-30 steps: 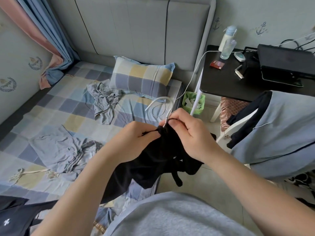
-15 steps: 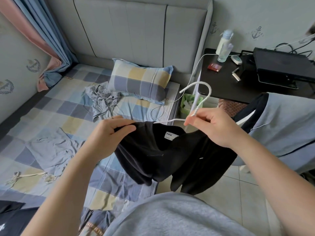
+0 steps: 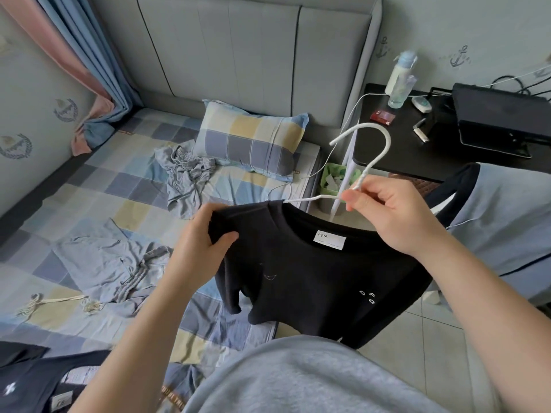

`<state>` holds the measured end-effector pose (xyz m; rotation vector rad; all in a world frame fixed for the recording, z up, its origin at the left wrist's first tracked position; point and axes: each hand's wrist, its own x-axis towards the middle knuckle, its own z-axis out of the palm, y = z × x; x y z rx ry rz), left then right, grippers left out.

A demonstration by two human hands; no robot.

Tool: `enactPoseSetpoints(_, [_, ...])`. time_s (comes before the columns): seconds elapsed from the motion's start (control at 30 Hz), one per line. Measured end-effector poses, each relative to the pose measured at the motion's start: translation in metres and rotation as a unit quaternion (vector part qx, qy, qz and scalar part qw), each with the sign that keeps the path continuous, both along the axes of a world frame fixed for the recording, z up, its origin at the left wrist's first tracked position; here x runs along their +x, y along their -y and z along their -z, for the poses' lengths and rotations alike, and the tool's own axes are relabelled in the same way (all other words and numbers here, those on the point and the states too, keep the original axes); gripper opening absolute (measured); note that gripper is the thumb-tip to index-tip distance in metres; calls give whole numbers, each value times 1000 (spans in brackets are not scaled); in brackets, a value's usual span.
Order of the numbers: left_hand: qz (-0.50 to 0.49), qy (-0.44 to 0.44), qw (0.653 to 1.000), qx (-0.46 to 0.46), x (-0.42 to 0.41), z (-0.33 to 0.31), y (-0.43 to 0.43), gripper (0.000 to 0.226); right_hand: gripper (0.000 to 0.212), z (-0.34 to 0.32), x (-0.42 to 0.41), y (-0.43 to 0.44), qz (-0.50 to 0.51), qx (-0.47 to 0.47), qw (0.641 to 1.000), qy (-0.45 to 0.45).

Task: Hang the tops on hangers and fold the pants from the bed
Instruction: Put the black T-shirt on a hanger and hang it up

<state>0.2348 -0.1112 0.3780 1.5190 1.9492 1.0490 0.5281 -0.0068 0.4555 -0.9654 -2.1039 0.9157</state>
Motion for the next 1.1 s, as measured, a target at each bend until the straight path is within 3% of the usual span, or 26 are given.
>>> enactPoseSetpoints(0.1, [-86,-32,996,9,-5,16,1,25,30,2,7,-3,14,-15,1000,-2])
enactPoseSetpoints(0.23, [-124,-65,985,97,-11,13,2,19,36,6,14,-7,3,-60,997,40])
enactPoseSetpoints(0.47, [-135,2,984,119,-19,-3,-7,20,41,14,11,-2,-50,-169,984,20])
enactPoseSetpoints(0.8, [-132,27,989,-51,-30,-3,-21,41,37,22,2,9,-95,-250,963,-36])
enactPoseSetpoints(0.97, [32,60,998,6,-18,-22,-11,33,41,25,-1,12,-72,-260,961,-61])
enactPoseSetpoints(1.03, [102,22,994,-22,-11,-27,-8,16,40,25,-2,11,-73,-260,961,-60])
enactPoseSetpoints(1.1, [115,-34,993,-3,-10,-29,-7,20,40,25,-3,11,-76,-262,960,-55])
